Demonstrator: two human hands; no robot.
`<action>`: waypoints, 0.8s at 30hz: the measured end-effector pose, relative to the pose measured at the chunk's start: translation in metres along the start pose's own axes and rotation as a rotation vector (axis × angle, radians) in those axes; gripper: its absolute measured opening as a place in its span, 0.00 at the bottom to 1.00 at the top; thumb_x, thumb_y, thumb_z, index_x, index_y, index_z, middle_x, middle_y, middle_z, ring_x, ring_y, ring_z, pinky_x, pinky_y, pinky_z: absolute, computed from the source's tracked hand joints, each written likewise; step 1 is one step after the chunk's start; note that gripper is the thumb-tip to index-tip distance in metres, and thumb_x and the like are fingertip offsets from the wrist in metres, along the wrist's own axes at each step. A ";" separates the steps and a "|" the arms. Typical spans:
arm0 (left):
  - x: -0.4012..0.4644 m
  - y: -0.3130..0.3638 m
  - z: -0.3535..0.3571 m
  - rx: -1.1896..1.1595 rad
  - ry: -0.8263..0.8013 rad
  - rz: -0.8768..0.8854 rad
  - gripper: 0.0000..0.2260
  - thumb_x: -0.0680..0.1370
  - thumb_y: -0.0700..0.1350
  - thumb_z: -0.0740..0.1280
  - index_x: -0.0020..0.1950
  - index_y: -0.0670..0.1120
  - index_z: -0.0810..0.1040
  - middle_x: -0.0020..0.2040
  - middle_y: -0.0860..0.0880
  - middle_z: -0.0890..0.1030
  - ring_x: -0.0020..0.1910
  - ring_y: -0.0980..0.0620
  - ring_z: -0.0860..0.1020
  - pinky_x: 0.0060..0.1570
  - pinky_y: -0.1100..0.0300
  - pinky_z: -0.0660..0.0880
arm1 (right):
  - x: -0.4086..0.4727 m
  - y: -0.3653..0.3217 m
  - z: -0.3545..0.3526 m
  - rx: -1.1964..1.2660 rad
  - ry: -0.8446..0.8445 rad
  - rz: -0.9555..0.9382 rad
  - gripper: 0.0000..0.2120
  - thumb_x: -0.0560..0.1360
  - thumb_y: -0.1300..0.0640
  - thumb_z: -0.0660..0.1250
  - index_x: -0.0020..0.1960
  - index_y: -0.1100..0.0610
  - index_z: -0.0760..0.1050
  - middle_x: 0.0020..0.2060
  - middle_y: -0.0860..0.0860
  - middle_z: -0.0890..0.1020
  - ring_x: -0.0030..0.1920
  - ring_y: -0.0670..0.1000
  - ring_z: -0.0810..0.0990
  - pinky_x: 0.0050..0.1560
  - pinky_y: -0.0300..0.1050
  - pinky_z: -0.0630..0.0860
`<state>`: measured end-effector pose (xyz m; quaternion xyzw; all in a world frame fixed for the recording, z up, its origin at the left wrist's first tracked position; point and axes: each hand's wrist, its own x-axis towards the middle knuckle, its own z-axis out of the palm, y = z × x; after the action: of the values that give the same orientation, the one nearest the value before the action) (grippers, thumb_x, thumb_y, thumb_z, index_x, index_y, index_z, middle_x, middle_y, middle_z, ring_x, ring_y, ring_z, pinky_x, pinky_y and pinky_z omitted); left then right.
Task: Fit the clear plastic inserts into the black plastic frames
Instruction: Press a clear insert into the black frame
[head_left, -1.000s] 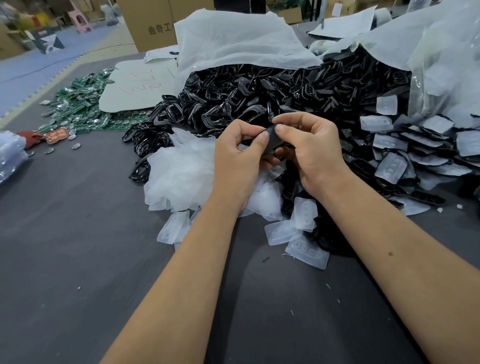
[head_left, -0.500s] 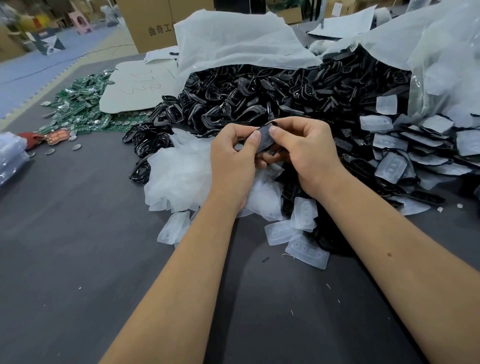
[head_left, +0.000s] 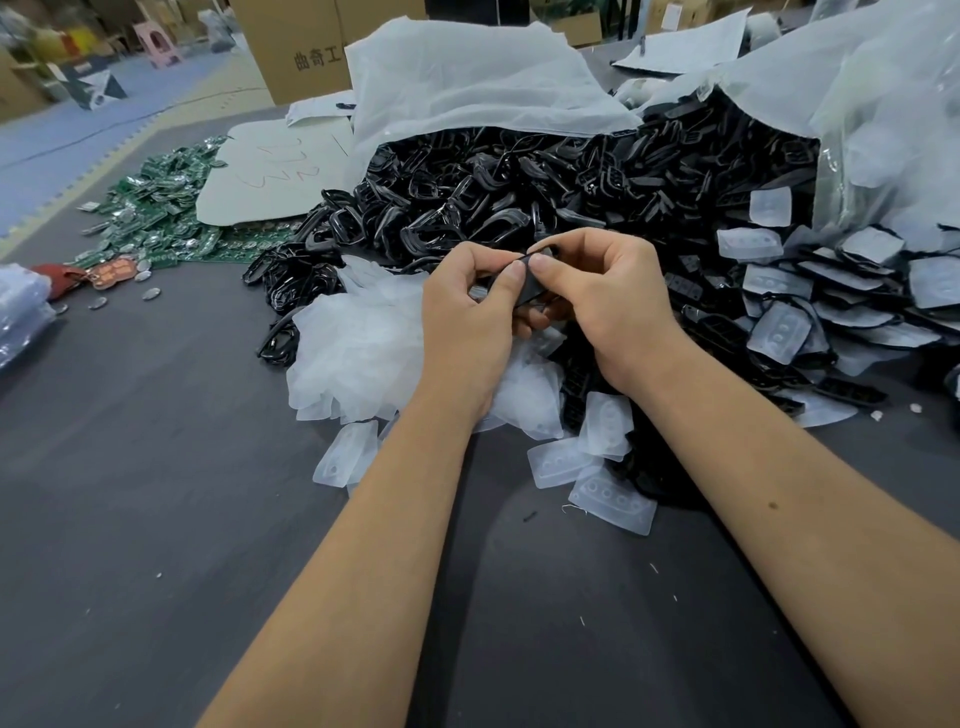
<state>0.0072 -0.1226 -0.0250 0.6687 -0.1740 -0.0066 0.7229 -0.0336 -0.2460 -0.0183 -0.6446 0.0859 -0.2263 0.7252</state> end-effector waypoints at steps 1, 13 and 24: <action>0.000 0.000 0.000 -0.003 0.000 0.000 0.07 0.82 0.37 0.68 0.46 0.46 0.80 0.39 0.45 0.83 0.29 0.50 0.81 0.30 0.57 0.78 | 0.000 0.000 -0.001 0.002 0.001 0.014 0.02 0.78 0.66 0.72 0.47 0.62 0.83 0.35 0.57 0.85 0.29 0.54 0.81 0.33 0.47 0.79; 0.000 0.002 -0.001 -0.014 0.013 -0.001 0.06 0.82 0.37 0.70 0.47 0.46 0.80 0.41 0.47 0.85 0.29 0.51 0.81 0.31 0.58 0.80 | 0.002 -0.004 -0.004 0.059 -0.020 0.104 0.03 0.79 0.64 0.72 0.49 0.64 0.83 0.40 0.59 0.83 0.38 0.51 0.79 0.37 0.42 0.78; 0.000 0.002 -0.001 -0.044 0.003 -0.038 0.04 0.82 0.36 0.70 0.48 0.43 0.80 0.41 0.43 0.85 0.28 0.51 0.81 0.29 0.61 0.78 | 0.001 -0.004 -0.005 0.031 -0.013 0.077 0.03 0.79 0.65 0.71 0.49 0.63 0.83 0.40 0.58 0.85 0.37 0.52 0.82 0.36 0.42 0.79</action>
<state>0.0071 -0.1215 -0.0233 0.6558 -0.1598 -0.0232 0.7374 -0.0357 -0.2516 -0.0146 -0.6311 0.1024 -0.1950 0.7438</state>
